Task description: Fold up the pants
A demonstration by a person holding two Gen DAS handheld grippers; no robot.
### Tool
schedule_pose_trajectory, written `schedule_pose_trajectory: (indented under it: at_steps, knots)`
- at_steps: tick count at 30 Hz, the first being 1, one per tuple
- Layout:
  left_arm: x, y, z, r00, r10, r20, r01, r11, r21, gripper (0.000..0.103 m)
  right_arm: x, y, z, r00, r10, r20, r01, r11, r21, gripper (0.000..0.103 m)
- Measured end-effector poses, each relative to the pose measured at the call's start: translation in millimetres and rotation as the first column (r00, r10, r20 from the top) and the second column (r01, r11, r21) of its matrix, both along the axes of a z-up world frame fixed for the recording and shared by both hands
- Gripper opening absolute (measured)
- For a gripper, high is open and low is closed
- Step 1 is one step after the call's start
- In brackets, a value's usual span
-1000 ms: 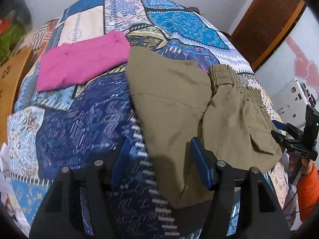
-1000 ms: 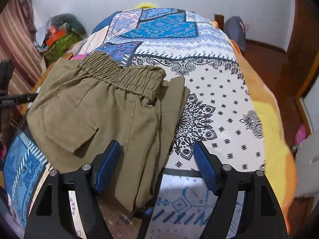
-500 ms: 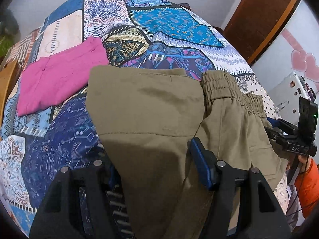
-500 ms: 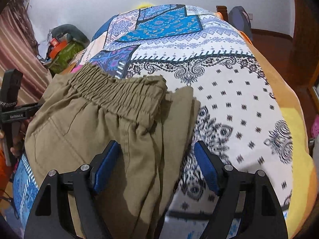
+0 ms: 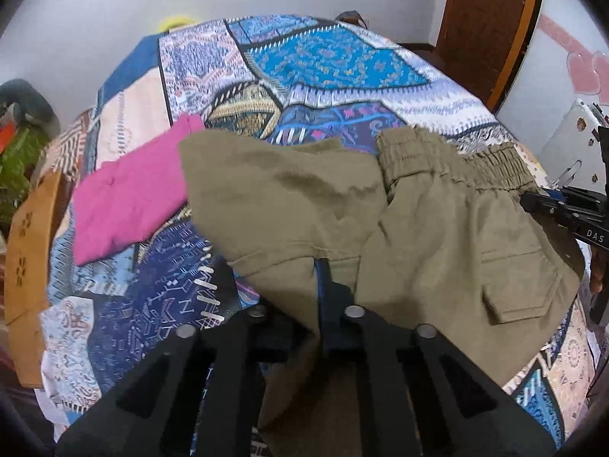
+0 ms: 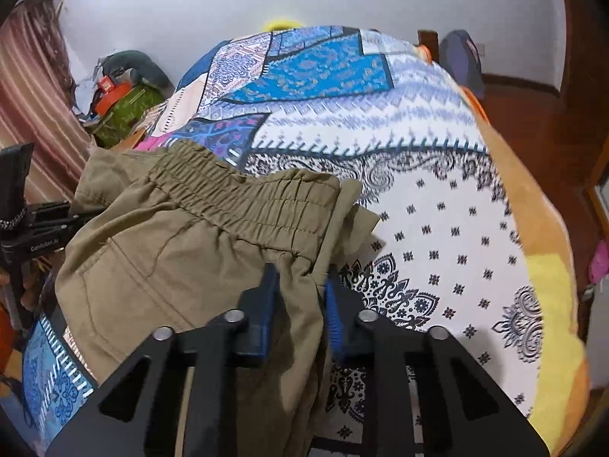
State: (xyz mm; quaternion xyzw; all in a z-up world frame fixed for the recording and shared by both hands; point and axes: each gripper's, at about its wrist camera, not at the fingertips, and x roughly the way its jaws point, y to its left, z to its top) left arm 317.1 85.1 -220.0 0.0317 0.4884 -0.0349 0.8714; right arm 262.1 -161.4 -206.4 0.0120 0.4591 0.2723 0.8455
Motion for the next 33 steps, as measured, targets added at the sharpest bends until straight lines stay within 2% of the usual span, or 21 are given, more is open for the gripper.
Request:
schedule_pose_trajectory:
  at_steps: [8, 13, 17, 25, 29, 33]
  knots:
    - [-16.1, -2.3, 23.5, 1.000, 0.010, 0.022, -0.009, 0.999, -0.042, 0.005, -12.0, 3.5, 38.9, 0.997, 0.004, 0.073, -0.005, 1.000, 0.010, 0.014]
    - [-32.0, 7.5, 44.8, 0.998, 0.035, 0.057, -0.031, 0.997, -0.076, 0.005, -22.8, 16.2, 61.6, 0.993, 0.024, 0.114, -0.025, 1.000, 0.010, 0.014]
    - [-45.4, 19.3, 65.7, 0.992, 0.062, 0.106, -0.054, 0.996, -0.076, 0.005, -28.9, 33.5, 81.3, 0.987, 0.052, 0.155, -0.054, 0.999, 0.008, 0.013]
    - [-66.1, 67.4, 104.0, 0.972, 0.142, 0.189, -0.133, 0.989, -0.062, 0.005, -22.6, 85.6, 120.5, 0.960, 0.128, 0.249, -0.133, 0.991, 0.004, 0.013]
    - [-64.6, 101.7, 115.9, 0.953, 0.217, 0.210, -0.207, 0.976, -0.070, 0.005, -8.6, 118.9, 131.3, 0.944, 0.167, 0.283, -0.179, 0.984, 0.017, 0.013]
    - [-54.3, 138.9, 124.2, 0.931, 0.281, 0.233, -0.278, 0.959, -0.045, 0.005, 8.3, 157.9, 135.2, 0.929, 0.212, 0.303, -0.227, 0.974, 0.017, 0.013]
